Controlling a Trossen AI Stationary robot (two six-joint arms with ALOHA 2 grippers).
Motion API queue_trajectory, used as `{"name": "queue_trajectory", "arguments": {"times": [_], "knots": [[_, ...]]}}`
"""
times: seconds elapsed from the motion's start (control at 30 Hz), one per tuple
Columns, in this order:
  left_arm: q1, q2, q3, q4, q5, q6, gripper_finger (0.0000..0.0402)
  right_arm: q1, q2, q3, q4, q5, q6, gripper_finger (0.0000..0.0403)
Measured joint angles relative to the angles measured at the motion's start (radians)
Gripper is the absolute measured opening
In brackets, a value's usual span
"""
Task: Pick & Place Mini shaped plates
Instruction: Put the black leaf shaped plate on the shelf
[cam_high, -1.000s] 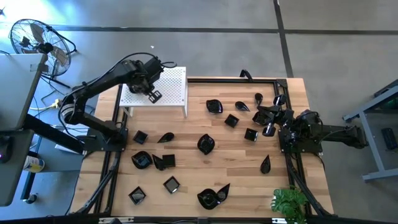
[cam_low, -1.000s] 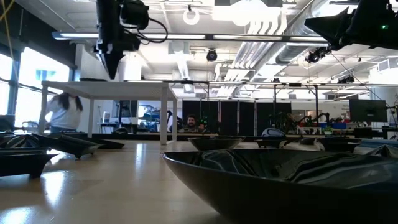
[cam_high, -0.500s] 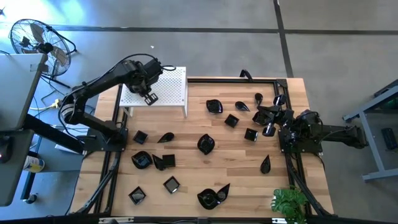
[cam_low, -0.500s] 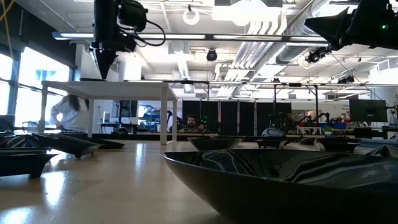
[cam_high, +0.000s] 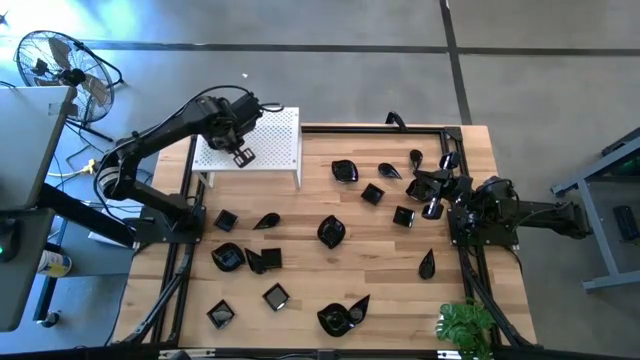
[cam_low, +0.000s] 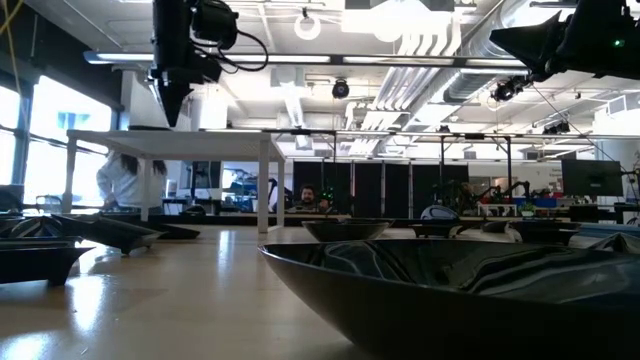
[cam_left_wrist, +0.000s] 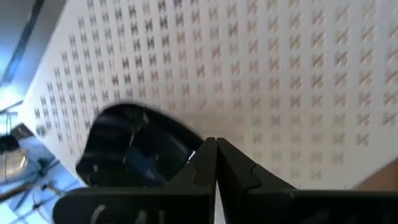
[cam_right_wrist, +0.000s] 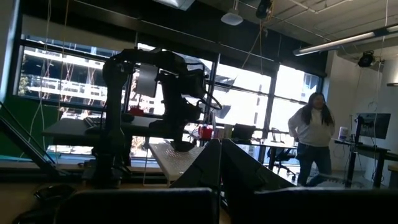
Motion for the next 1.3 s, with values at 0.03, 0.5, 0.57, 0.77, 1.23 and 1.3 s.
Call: {"name": "queue_trajectory", "arguments": {"times": [0.03, 0.5, 0.57, 0.77, 1.23, 1.3], "knots": [[0.0, 0.0, 0.0, -0.012, 0.0, -0.006, 0.0, 0.0, 0.0, 0.0, 0.0, 0.0, 0.0, 0.0], [-0.003, -0.005, 0.0, -0.049, -0.01, -0.039, 0.0, 0.0, 0.0, 0.0, 0.0, -0.007, 0.0, 0.0], [-0.008, -0.006, 0.0, 0.004, 0.002, -0.039, 0.0, 0.0, 0.0, 0.0, 0.0, -0.007, 0.0, 0.0], [-0.007, 0.008, 0.0, 0.064, 0.038, 0.028, 0.0, 0.0, 0.0, 0.0, 0.0, -0.007, 0.0, 0.0], [-0.006, 0.04, 0.0, -0.084, -0.025, -0.019, 0.0, 0.0, 0.0, 0.0, 0.0, -0.007, -0.001, 0.0], [-0.006, 0.037, 0.0, -0.121, -0.035, -0.036, 0.0, 0.0, 0.0, 0.0, 0.0, -0.007, -0.001, 0.0]]}}
